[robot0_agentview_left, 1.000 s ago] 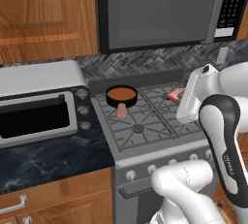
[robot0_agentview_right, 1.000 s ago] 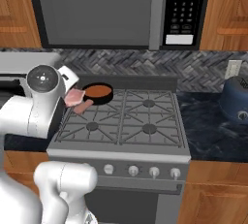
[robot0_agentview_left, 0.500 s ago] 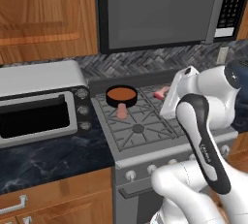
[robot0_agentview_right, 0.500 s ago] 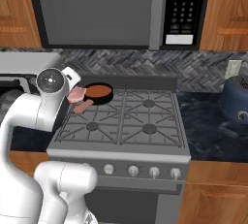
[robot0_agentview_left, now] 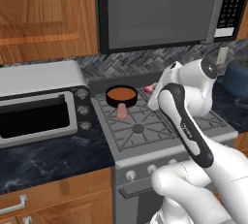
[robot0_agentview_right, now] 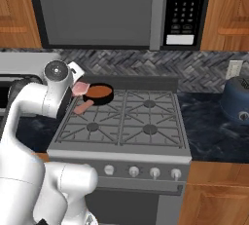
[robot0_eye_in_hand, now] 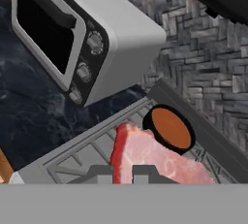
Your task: Retrieve the steak from the fridge and place it on the saucepan with marinade on the stove.
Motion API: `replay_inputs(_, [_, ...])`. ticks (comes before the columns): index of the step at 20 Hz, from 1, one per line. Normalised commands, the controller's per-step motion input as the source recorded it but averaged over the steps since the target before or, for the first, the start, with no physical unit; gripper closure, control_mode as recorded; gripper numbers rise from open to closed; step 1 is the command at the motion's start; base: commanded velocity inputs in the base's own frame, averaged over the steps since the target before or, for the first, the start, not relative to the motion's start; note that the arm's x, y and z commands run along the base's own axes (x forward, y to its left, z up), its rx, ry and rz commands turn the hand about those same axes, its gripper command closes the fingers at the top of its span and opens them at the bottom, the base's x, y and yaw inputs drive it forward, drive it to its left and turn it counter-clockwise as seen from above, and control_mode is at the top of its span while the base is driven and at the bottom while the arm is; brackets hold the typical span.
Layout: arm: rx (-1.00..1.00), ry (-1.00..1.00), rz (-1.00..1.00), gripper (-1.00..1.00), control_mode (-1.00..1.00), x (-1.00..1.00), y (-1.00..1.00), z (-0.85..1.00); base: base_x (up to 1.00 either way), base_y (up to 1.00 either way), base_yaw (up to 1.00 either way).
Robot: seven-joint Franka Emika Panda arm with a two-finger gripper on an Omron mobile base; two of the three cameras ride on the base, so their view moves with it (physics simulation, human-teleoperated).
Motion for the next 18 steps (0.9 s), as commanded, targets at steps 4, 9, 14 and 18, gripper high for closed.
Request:
replay_inputs(4, [0.0,0.11,-0.11,1.0,-1.0,0.23,0.0,-0.13,0.0,0.0,0.0])
replay_inputs(9, [0.0,0.04,-0.12,1.0,-1.0,0.19,0.04,-0.11,0.0,0.0,0.0])
replay_inputs(14, [0.0,0.0,-0.07,1.0,-1.0,0.19,0.05,-0.13,0.0,0.0,0.0])
replay_inputs(18, [0.0,0.0,0.0,1.0,-1.0,0.26,0.05,-0.23,0.0,0.0,0.0])
